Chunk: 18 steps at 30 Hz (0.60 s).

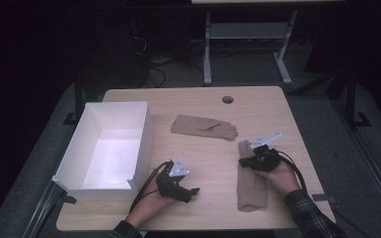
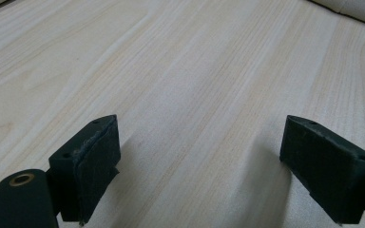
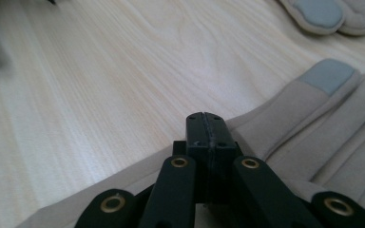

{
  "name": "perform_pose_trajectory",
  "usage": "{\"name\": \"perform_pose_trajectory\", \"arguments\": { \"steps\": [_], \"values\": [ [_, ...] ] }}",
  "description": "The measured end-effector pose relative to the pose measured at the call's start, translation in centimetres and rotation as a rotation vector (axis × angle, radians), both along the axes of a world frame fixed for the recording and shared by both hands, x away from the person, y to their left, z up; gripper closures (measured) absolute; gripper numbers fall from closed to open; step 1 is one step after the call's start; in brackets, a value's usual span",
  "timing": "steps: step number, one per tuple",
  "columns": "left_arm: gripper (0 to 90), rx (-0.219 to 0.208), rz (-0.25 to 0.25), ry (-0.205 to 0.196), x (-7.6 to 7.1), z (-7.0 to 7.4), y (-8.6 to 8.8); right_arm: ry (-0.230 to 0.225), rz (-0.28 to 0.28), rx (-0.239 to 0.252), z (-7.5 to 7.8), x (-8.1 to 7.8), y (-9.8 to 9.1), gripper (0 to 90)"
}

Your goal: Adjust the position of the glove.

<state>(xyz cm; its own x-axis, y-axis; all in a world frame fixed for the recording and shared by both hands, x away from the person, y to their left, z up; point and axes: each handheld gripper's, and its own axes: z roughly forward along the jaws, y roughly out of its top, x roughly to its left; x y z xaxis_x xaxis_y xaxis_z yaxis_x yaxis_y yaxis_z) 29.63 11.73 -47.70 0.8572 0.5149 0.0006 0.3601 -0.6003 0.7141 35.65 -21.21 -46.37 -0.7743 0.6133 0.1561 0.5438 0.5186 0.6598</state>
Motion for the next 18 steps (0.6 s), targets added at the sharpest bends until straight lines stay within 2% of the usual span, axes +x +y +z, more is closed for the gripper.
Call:
{"name": "perform_pose_trajectory", "arguments": {
  "steps": [5, 8, 11, 14, 15, 16, 18],
  "values": [
    [12.6, 0.0, 0.0, 0.0, 0.0, 0.0, 0.0, -0.041, -0.005, 0.041, 1.0, -0.7, -1.1, 89.8],
    [12.6, -0.004, 0.001, -0.002, 0.0, 0.0, 0.0, -0.044, -0.008, 0.039, 1.2, -1.3, -1.6, 89.7],
    [12.6, -0.003, 0.001, -0.002, 0.0, 0.0, 0.0, -0.03, -0.007, 0.036, 1.0, -2.1, -2.2, 89.7],
    [12.6, -0.004, 0.001, -0.002, 0.0, 0.0, 0.0, -0.002, 0.004, 0.006, 0.2, -2.5, -2.4, 89.8],
    [12.6, -0.004, 0.001, -0.002, 0.0, 0.0, 0.0, -0.003, 0.004, 0.023, 0.0, -2.6, -2.6, 89.8],
    [12.6, -0.004, 0.001, -0.002, 0.0, 0.0, 0.0, 0.013, -0.001, 0.026, 0.0, -2.7, -2.7, 89.8],
    [12.6, -0.004, 0.001, -0.002, 0.0, 0.0, 0.0, 0.013, 0.01, 0.025, 0.0, -2.8, -2.7, 89.8]
  ]
}}
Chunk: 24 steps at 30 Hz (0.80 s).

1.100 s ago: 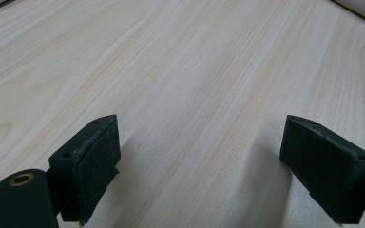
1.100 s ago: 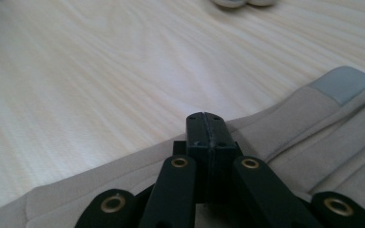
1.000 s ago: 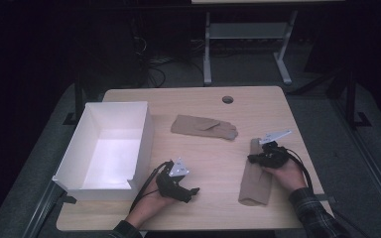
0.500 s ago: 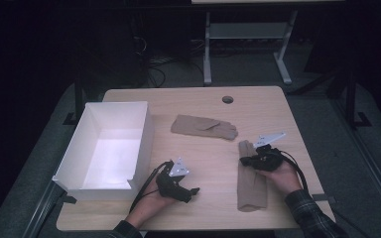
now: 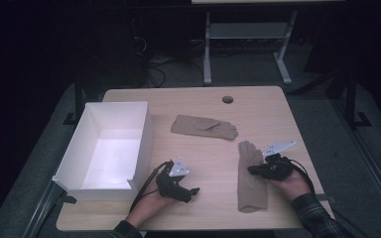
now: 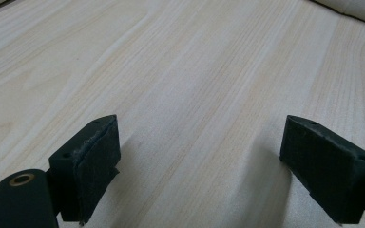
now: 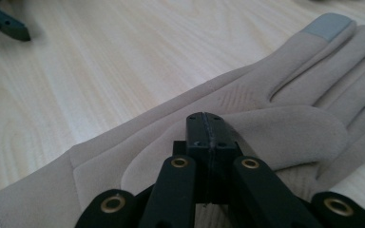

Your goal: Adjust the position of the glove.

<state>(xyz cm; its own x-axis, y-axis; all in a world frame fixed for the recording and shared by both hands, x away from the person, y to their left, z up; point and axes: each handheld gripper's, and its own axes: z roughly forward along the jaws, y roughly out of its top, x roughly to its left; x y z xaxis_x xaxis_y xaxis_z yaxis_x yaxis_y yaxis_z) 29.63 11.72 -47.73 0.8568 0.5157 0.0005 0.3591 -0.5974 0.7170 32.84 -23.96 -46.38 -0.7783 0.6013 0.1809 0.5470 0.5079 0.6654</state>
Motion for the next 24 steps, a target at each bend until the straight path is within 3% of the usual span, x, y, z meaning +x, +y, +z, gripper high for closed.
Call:
{"name": "perform_pose_trajectory", "arguments": {
  "steps": [4, 7, 13, 17, 19, 20, 24],
  "values": [
    [12.6, -0.001, 0.0, -0.001, 0.0, 0.0, 0.0, 0.01, 0.023, 0.005, -0.1, -0.5, 0.2, 89.8],
    [12.6, -0.001, 0.0, -0.001, 0.0, 0.0, 0.0, 0.023, 0.086, 0.0, -0.3, -1.3, 0.7, 89.9],
    [12.6, -0.001, 0.0, -0.001, 0.0, 0.0, 0.0, -0.025, 0.09, -0.007, 0.2, -1.9, 0.8, 87.4],
    [12.6, -0.001, 0.0, -0.001, 0.0, 0.0, 0.0, -0.059, 0.057, 0.013, 0.8, -2.0, 0.1, 81.8],
    [12.6, -0.001, 0.0, -0.001, 0.0, 0.0, 0.0, -0.071, -0.007, 0.009, 1.0, -2.1, -1.0, 73.0],
    [12.6, -0.001, 0.0, -0.001, 0.0, 0.0, 0.0, -0.071, -0.007, 0.009, 1.0, -2.1, -1.0, 73.0],
    [12.6, 0.0, 0.0, -0.002, 0.0, 0.0, 0.0, -0.117, -0.105, 0.007, 0.9, -2.4, -3.1, 53.7]
  ]
}}
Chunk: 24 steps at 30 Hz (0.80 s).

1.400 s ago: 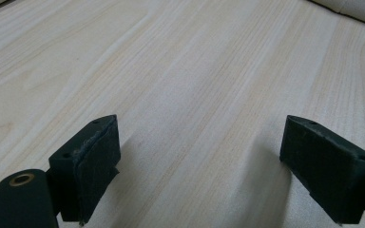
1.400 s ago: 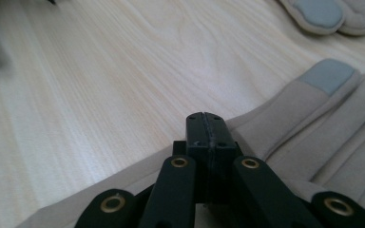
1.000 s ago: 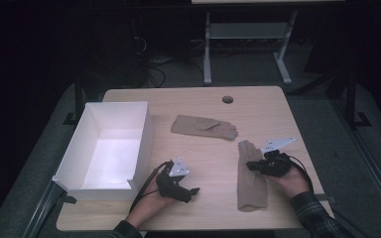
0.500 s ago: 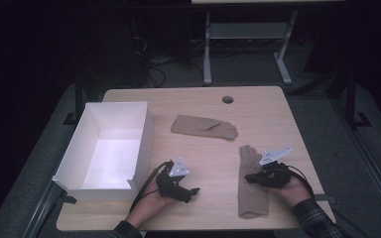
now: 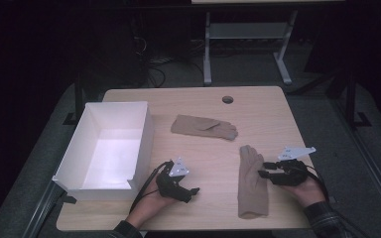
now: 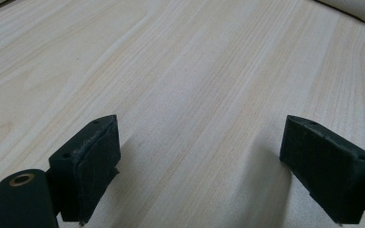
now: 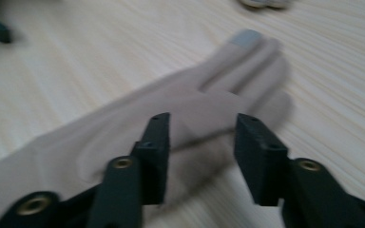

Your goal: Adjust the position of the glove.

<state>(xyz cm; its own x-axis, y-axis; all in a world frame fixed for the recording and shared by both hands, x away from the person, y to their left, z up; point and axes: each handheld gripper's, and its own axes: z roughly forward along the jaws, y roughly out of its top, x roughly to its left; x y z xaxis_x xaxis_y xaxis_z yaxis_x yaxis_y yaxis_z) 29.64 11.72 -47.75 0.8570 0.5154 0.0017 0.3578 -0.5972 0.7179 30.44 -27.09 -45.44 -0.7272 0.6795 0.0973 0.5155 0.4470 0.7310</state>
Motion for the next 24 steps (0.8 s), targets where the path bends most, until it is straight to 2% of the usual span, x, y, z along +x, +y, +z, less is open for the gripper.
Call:
{"name": "perform_pose_trajectory", "arguments": {
  "steps": [1, 2, 3, 4, 6, 7, 10, 14, 24],
  "values": [
    [12.6, -0.002, 0.002, 0.002, 0.0, 0.0, 0.0, -0.002, -0.028, 0.001, -0.1, -0.1, -0.4, 49.2],
    [12.6, -0.002, 0.002, 0.002, 0.0, 0.0, 0.0, -0.002, -0.028, 0.001, -0.1, -0.1, -0.4, 49.2],
    [12.6, -0.003, 0.004, 0.005, 0.0, 0.0, 0.0, -0.005, -0.079, -0.002, -0.5, -0.2, -1.4, 40.8],
    [12.6, -0.004, 0.004, 0.006, 0.0, 0.0, 0.0, -0.005, -0.094, -0.006, -0.7, -0.2, -1.7, 37.2],
    [12.6, -0.003, 0.005, 0.006, 0.0, 0.0, 0.0, -0.007, -0.115, -0.016, -0.9, -0.3, -2.2, 34.5],
    [12.6, -0.002, 0.006, 0.005, 0.0, 0.0, 0.0, 0.003, -0.157, -0.025, -1.4, -0.3, -3.0, 29.2],
    [12.6, -0.003, 0.009, 0.005, -0.1, 0.0, 0.0, 0.001, -0.195, -0.04, -1.9, -0.4, -3.5, 25.2],
    [12.4, -0.004, 0.014, 0.006, -0.1, 0.0, -0.1, -0.005, -0.222, -0.053, -2.4, -0.3, -3.6, 18.1],
    [13.1, 0.008, 0.017, 0.018, 0.0, 0.2, -0.4, -0.028, -0.226, -0.062, -2.8, -0.3, -3.3, 12.8]
  ]
}}
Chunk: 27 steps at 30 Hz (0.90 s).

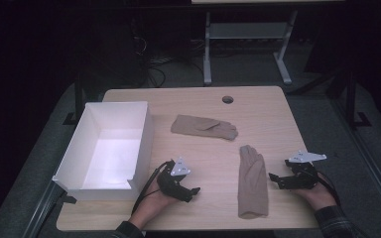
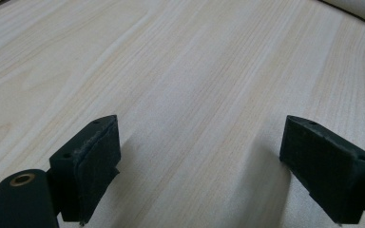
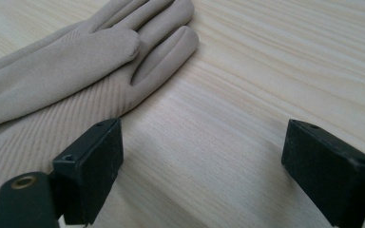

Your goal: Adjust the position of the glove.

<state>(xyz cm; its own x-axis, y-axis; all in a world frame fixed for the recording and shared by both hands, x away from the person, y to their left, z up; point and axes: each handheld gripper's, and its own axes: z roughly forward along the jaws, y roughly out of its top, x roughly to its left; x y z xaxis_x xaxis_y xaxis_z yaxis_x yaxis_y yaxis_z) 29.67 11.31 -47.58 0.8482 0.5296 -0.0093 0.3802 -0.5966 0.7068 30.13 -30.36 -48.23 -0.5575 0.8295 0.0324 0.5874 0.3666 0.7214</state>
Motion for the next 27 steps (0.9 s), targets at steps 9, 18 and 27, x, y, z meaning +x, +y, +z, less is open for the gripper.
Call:
{"name": "perform_pose_trajectory", "arguments": {
  "steps": [9, 18, 27],
  "values": [
    [39.7, 0.035, 0.031, 0.021, 1.3, 0.9, -0.4, 0.002, 0.005, -0.004, 0.0, 0.0, 0.1, 12.6],
    [83.5, 0.005, 0.087, 0.043, 4.3, 2.4, -1.4, 0.001, 0.004, -0.003, 0.0, 0.0, 0.1, 12.6],
    [89.6, -0.006, 0.128, 0.041, 7.7, 2.6, -2.0, 0.002, 0.006, -0.003, 0.0, 0.0, 0.1, 12.6]
  ]
}}
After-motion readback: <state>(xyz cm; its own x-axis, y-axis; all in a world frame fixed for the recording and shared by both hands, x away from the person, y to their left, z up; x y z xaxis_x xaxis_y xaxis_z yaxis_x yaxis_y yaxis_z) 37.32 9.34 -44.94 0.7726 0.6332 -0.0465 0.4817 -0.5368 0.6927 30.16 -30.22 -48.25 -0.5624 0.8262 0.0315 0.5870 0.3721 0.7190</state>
